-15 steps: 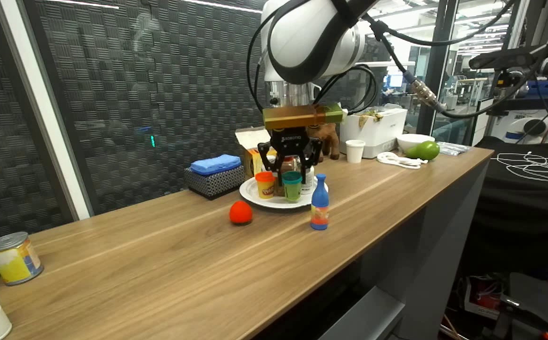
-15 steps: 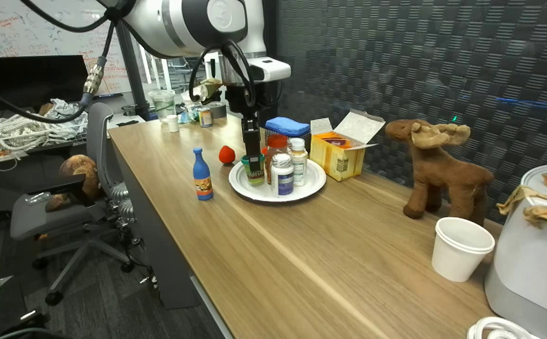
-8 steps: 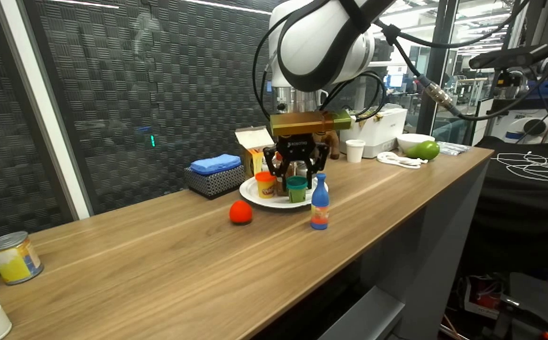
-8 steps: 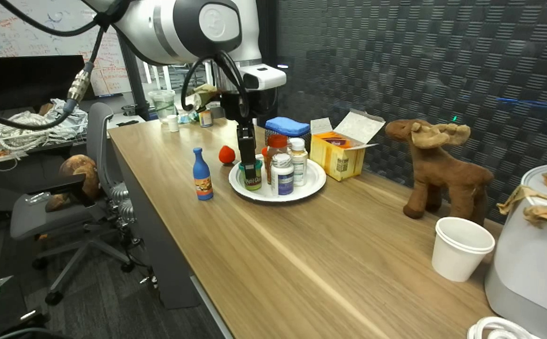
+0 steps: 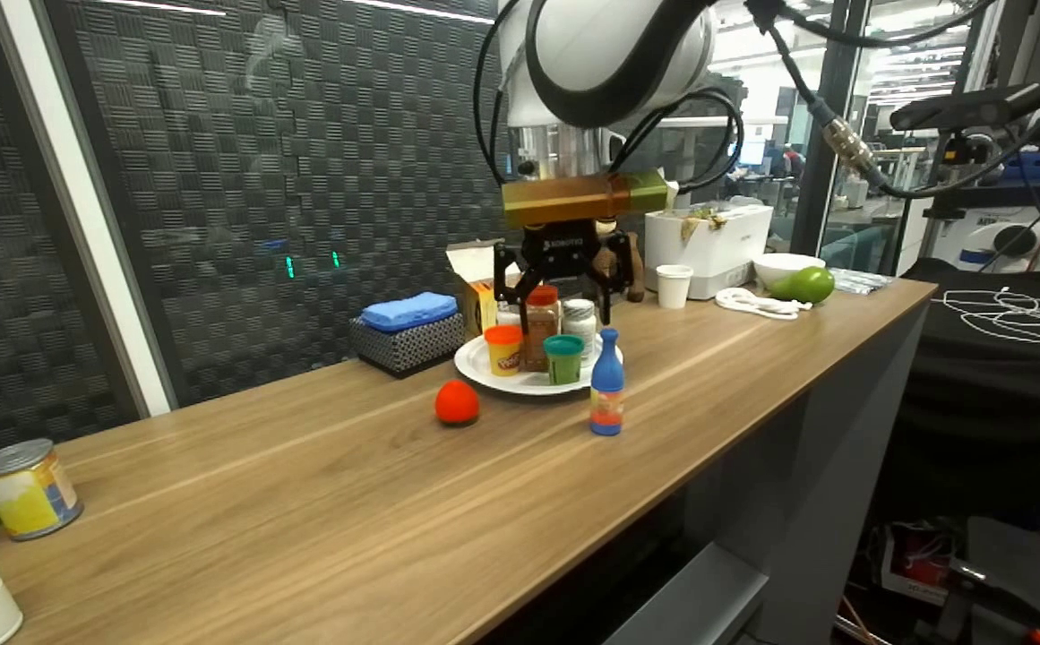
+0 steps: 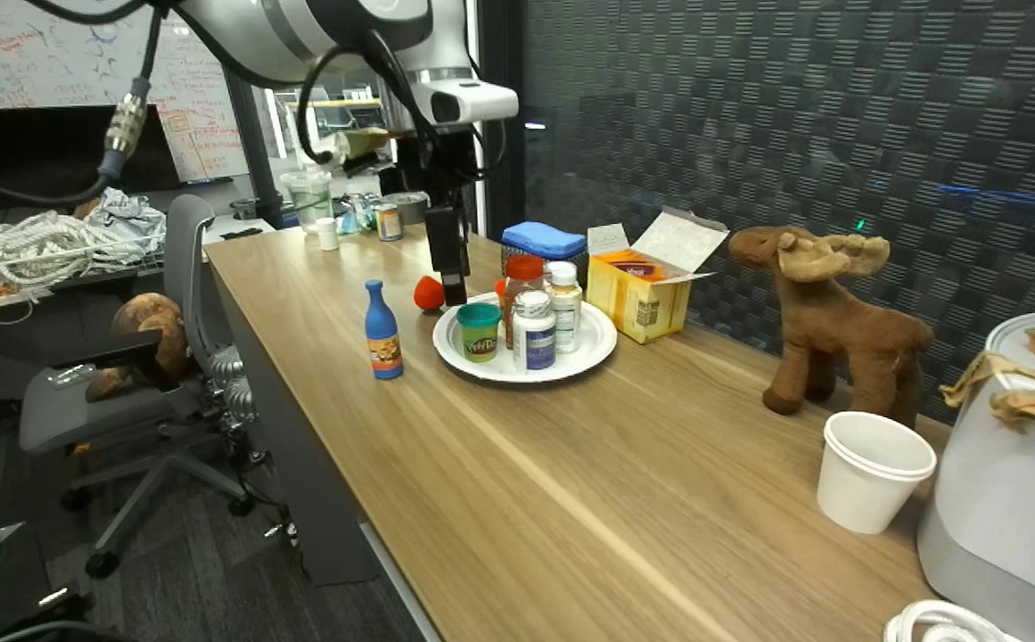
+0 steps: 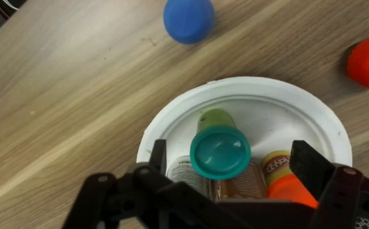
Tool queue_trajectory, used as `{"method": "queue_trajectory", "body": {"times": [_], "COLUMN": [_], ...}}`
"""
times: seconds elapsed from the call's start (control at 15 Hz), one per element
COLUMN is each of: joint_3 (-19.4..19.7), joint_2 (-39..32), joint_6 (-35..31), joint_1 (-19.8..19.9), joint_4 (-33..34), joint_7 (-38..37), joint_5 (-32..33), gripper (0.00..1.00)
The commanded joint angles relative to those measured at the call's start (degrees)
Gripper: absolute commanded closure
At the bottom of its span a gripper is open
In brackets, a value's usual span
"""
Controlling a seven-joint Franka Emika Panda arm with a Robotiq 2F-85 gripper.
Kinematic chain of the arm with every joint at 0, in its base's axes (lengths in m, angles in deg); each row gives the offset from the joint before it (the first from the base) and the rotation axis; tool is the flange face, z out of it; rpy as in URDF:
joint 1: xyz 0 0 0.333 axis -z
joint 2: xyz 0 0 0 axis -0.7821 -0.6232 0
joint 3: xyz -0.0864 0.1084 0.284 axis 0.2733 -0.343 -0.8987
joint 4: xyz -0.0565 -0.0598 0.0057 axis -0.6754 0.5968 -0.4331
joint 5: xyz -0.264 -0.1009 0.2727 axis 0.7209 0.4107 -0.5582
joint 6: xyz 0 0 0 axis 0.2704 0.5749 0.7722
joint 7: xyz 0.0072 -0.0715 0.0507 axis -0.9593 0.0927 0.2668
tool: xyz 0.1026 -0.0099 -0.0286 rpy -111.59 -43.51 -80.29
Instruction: Put all the items surrounding the plate on to the plate.
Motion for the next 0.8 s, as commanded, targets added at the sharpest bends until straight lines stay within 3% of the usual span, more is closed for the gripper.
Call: {"method": "queue_trajectory", "body": {"times": [0.0, 0.33, 0.73], "joint_3": [-2.58, -5.80, -6.07], "joint_2": [1.79, -5.09, -15.86], "joint_6": [5.36, 8.37, 7.66], "joint_1": [-0.97, -1.52, -2.39], "joint_4": [3.38, 10.54, 19.54], "joint_7": [-2.87, 0.81, 8.10], "joint_5": [0.55, 0.21, -0.40], "gripper": [0.00, 0.00, 0.00]}}
